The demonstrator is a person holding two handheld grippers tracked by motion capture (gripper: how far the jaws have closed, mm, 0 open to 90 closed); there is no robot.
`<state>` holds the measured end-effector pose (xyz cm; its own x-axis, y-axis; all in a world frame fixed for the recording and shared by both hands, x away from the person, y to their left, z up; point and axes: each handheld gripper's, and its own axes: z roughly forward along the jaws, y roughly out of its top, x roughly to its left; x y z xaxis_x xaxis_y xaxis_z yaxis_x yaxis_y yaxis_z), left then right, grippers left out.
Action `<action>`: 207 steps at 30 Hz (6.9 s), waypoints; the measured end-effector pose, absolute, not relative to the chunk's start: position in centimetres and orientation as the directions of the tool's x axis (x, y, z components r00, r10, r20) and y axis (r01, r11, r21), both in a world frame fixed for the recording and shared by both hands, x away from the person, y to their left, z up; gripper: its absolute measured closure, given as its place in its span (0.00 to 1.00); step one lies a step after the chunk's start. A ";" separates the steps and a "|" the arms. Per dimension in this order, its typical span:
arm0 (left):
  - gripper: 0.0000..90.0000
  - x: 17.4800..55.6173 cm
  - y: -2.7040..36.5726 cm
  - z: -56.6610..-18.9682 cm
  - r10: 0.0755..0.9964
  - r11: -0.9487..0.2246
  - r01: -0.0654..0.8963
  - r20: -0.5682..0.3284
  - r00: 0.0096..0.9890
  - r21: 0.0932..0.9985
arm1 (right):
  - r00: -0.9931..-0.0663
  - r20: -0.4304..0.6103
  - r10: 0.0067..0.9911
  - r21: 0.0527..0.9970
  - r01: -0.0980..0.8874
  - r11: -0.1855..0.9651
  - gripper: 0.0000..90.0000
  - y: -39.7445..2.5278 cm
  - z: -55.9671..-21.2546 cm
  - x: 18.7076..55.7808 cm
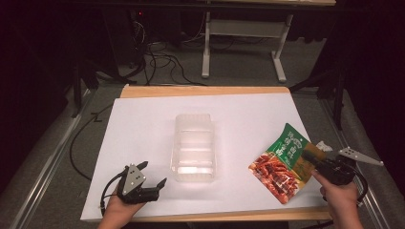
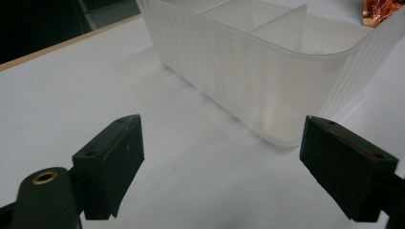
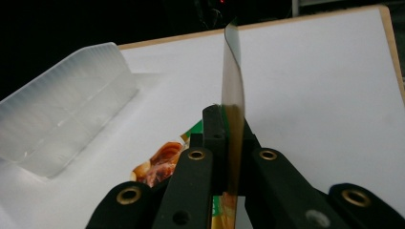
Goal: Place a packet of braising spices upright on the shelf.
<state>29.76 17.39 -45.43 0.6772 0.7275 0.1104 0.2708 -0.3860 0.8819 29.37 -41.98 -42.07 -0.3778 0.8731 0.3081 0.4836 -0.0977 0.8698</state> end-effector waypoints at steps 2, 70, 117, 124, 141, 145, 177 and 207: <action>0.17 29.7 17.4 -45.4 0.728 -0.384 0.270 0.110 0.677 0.883 | -0.398 0.273 0.876 0.891 0.447 -0.075 1.00 -41.1 -41.3 28.9; 0.17 29.4 18.4 -44.9 0.762 -0.332 0.256 0.098 0.640 0.908 | -0.628 0.052 0.777 0.992 0.119 0.030 1.00 -30.2 -32.4 33.6; 0.17 29.3 18.5 -45.0 0.767 -0.323 0.261 0.090 0.636 0.910 | -0.761 0.021 0.648 0.998 0.051 0.028 1.00 -19.0 -31.0 38.7; 0.17 29.2 18.5 -45.0 0.769 -0.321 0.264 0.088 0.633 0.909 | -0.779 0.029 0.627 0.999 0.048 0.013 1.00 -17.6 -31.5 39.8; 0.17 29.2 18.6 -45.0 0.769 -0.321 0.267 0.085 0.633 0.909 | -0.805 0.046 0.592 0.998 0.059 0.002 1.00 -14.7 -32.6 41.8; 0.17 29.2 18.6 -45.0 0.769 -0.321 0.267 0.085 0.633 0.909 | -0.805 0.048 0.592 0.998 0.058 -0.002 1.00 -14.3 -32.9 42.2; 0.17 29.3 18.5 -45.1 0.765 -0.333 0.270 0.091 0.637 0.904 | -0.788 0.057 0.613 0.998 0.065 -0.010 1.00 -14.4 -34.2 43.2; 0.17 29.2 18.4 -45.2 0.760 -0.344 0.270 0.098 0.642 0.899 | -0.758 0.053 0.651 0.994 0.101 0.037 0.99 -15.4 -37.1 42.6</action>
